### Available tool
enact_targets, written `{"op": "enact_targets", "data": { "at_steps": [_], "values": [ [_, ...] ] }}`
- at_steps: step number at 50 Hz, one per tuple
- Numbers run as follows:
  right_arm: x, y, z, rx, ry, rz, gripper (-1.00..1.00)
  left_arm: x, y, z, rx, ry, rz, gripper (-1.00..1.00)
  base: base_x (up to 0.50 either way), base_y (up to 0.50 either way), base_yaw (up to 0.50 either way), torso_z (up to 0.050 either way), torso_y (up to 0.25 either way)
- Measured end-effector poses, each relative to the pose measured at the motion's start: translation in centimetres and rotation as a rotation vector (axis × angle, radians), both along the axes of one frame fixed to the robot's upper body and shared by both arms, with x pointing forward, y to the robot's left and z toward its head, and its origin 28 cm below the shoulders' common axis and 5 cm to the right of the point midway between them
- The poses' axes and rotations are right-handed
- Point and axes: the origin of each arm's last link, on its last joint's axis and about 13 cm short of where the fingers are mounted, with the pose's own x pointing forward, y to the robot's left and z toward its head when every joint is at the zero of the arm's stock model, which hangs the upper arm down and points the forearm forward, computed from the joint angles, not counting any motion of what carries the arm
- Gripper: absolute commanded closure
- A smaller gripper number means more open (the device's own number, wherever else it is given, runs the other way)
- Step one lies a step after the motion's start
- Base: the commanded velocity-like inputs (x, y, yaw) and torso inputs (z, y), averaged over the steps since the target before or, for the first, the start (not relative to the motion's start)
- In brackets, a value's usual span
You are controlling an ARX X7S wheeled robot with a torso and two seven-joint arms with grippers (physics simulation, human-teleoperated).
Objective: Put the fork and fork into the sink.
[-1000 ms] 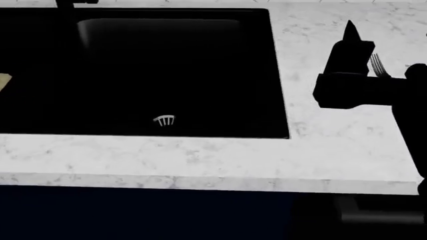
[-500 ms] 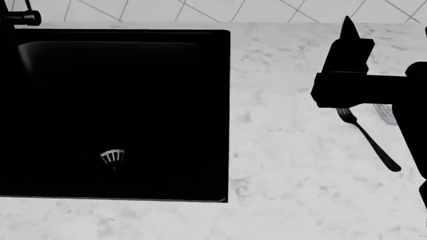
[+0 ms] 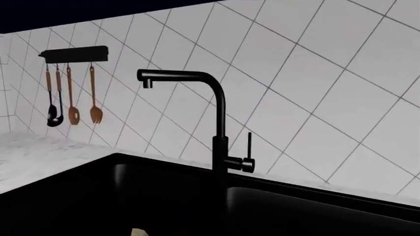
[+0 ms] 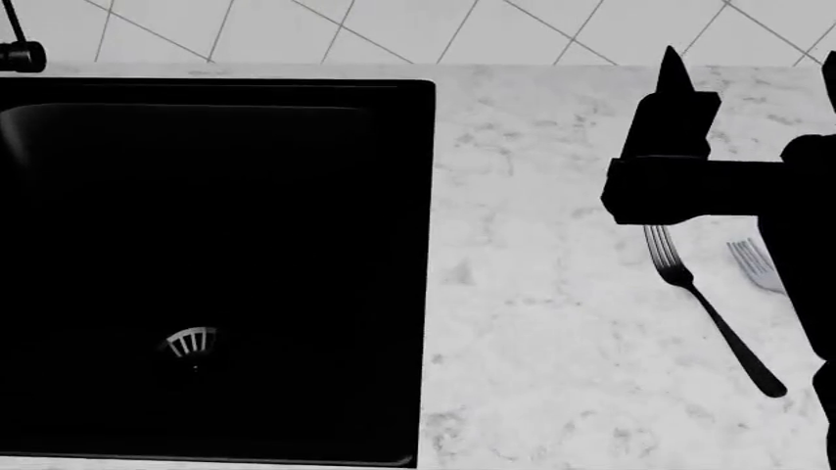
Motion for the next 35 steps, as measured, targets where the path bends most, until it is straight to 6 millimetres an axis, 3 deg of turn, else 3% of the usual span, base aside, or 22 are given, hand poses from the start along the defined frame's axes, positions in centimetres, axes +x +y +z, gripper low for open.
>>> {"op": "enact_targets", "data": {
  "at_steps": [28, 35],
  "values": [
    [-0.03, 0.05, -0.19, 0.002, 0.002, 0.017, -1.00, 0.06, -0.13, 0.10, 0.003, 0.001, -0.004, -1.00, 0.10, -0.01, 0.00, 0.000, 0.000],
    [0.01, 0.07, -0.27, 0.002, 0.001, 0.020, -1.00, 0.04, -0.11, 0.04, 0.002, 0.001, -0.004, -1.00, 0.00, -0.21, 0.00, 0.000, 0.000]
  ]
}}
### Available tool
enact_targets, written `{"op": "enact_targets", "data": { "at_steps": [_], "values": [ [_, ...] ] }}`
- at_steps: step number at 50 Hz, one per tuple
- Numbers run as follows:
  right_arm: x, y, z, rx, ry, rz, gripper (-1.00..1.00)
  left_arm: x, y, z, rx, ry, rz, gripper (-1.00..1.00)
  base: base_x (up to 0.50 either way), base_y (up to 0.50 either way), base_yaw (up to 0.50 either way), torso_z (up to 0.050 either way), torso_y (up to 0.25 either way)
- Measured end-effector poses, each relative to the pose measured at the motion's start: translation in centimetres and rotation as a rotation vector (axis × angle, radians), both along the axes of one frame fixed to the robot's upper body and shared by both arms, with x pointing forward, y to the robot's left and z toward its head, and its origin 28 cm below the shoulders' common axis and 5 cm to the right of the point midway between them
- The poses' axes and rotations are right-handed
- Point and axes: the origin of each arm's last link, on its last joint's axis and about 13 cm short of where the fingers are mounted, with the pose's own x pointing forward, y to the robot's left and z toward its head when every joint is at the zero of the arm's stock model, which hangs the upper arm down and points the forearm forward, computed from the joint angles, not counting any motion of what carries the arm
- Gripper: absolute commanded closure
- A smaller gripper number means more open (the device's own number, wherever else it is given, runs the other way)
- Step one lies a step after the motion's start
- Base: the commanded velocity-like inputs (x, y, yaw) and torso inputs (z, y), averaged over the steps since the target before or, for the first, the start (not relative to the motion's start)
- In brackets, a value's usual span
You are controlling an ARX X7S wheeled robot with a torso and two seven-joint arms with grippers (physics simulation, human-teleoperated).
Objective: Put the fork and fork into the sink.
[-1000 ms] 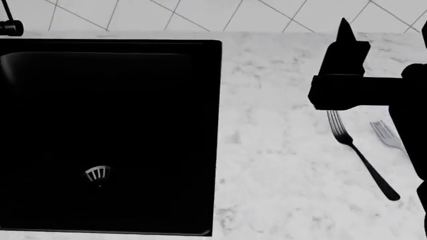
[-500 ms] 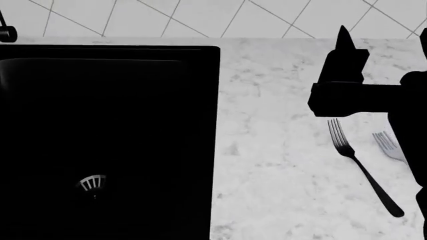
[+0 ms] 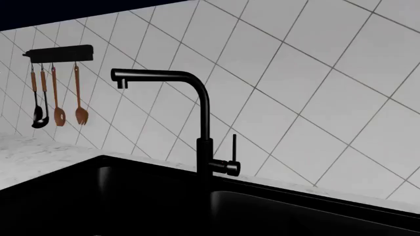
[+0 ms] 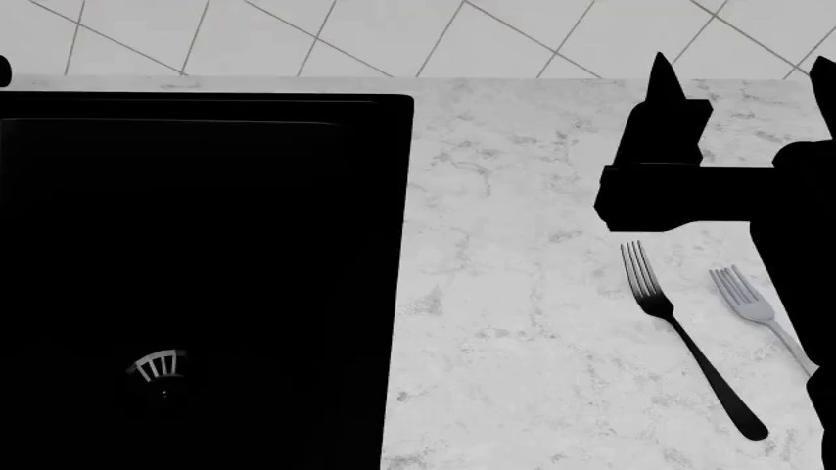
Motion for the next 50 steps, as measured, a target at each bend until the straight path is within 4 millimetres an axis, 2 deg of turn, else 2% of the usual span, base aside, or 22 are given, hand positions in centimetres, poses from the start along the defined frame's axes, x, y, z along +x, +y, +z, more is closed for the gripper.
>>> {"op": "enact_targets", "data": {
  "at_steps": [50],
  "values": [
    [-0.19, 0.04, -0.42, -0.006, 0.000, 0.014, -1.00, -0.09, 0.03, -0.23, -0.007, -0.006, 0.000, -1.00, 0.03, -0.01, 0.00, 0.000, 0.000]
  ]
}}
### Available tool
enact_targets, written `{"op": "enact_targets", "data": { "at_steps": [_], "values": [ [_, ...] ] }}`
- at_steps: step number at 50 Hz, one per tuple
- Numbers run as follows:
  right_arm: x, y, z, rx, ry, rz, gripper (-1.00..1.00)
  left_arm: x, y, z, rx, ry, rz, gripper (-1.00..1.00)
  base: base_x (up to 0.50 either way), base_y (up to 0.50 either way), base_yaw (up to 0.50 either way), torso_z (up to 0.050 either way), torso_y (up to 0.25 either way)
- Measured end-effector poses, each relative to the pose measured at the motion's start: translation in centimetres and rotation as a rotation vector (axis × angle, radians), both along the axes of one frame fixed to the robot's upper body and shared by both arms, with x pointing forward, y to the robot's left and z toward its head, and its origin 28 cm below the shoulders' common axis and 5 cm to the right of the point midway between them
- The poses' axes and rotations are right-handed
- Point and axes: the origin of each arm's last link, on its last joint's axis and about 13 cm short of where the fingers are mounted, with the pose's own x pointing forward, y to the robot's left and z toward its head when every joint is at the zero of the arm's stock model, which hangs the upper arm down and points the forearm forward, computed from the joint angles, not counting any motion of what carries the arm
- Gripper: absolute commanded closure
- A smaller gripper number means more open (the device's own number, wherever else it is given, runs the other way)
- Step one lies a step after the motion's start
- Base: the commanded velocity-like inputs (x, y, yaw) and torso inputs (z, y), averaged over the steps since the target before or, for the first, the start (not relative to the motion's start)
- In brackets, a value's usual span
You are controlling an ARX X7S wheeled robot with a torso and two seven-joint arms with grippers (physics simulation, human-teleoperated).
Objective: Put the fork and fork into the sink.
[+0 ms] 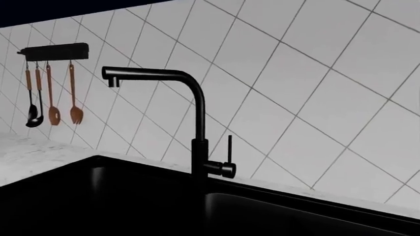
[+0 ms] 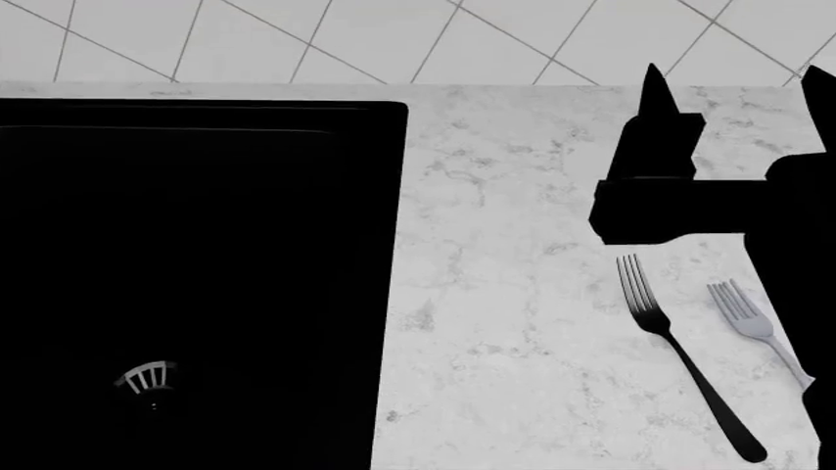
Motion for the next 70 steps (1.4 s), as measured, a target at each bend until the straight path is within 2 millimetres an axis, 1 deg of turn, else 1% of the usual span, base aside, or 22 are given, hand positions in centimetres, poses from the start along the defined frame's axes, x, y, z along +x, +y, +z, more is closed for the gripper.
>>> {"op": "enact_targets", "data": {
  "at_steps": [8, 19, 43, 55, 70],
  "values": [
    [0.4, -0.7, -0.6, -0.004, 0.050, 0.001, -1.00, 0.0, 0.0, -0.2, 0.003, 0.007, -0.002, -1.00, 0.00, 0.00, 0.00, 0.000, 0.000],
    [1.1, -1.7, -1.9, -0.028, 0.153, -0.010, -1.00, 0.1, 0.0, -0.4, 0.002, 0.014, -0.007, -1.00, 0.00, 0.00, 0.00, 0.000, 0.000],
    [1.9, -3.7, -5.7, 0.041, 0.288, -0.012, -1.00, 0.1, 0.0, -0.8, -0.008, 0.012, -0.027, -1.00, 0.00, 0.00, 0.00, 0.000, 0.000],
    [2.3, -4.4, -7.5, 0.076, 0.340, -0.024, -1.00, 0.1, 0.0, -1.1, -0.014, 0.016, -0.028, -1.00, 0.00, 0.00, 0.00, 0.000, 0.000],
    [2.5, -4.6, -9.1, 0.080, 0.403, -0.018, -1.00, 0.1, 0.0, -1.2, -0.013, 0.019, -0.030, -1.00, 0.00, 0.00, 0.00, 0.000, 0.000]
  ]
}}
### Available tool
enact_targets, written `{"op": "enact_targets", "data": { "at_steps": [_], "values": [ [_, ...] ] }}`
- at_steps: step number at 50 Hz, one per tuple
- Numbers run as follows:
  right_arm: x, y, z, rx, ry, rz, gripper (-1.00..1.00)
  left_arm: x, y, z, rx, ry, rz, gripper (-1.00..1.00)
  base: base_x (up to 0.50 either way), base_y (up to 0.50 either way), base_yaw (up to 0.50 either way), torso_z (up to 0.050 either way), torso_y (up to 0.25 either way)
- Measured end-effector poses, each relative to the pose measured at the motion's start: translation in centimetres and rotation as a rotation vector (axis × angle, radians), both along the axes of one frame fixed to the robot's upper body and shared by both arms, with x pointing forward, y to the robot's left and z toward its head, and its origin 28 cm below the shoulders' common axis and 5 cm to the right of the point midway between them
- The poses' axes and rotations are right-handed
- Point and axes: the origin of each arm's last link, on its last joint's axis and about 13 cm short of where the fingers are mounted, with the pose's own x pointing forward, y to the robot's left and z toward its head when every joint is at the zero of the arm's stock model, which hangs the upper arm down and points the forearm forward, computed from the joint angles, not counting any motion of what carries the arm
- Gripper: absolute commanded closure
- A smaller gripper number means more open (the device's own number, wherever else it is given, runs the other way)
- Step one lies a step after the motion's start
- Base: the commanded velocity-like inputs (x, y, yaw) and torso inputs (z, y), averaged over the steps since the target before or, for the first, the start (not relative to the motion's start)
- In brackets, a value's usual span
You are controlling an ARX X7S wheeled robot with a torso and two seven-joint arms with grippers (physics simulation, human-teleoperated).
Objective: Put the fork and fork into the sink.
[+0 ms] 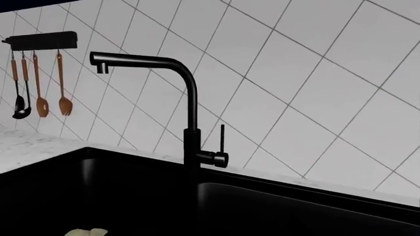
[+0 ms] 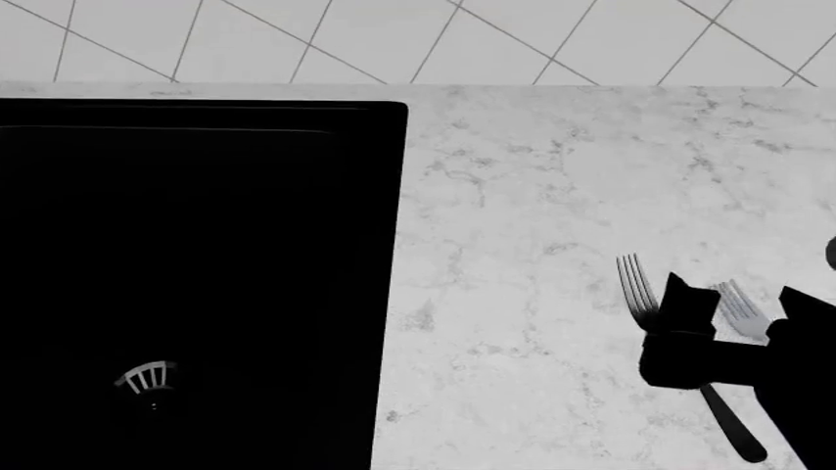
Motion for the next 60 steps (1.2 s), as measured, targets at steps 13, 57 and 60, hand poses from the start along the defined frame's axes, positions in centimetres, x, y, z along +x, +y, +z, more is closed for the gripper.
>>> {"op": "enact_targets", "data": {
  "at_steps": [13, 57, 60],
  "values": [
    [0.3, 0.0, -0.8, -0.009, 0.055, 0.013, -1.00, 0.0, -0.1, 0.1, 0.008, 0.001, -0.002, -1.00, 0.00, 0.00, 0.00, 0.000, 0.000],
    [1.7, 0.4, -1.7, -0.058, 0.211, 0.047, -1.00, -0.1, -0.1, -0.3, 0.006, 0.014, 0.000, -1.00, 0.00, 0.00, 0.00, 0.000, 0.000],
    [1.8, 0.4, -1.9, -0.063, 0.220, 0.051, -1.00, -0.1, -0.1, -0.3, 0.007, 0.014, 0.000, -1.00, 0.00, 0.00, 0.00, 0.000, 0.000]
  ]
}}
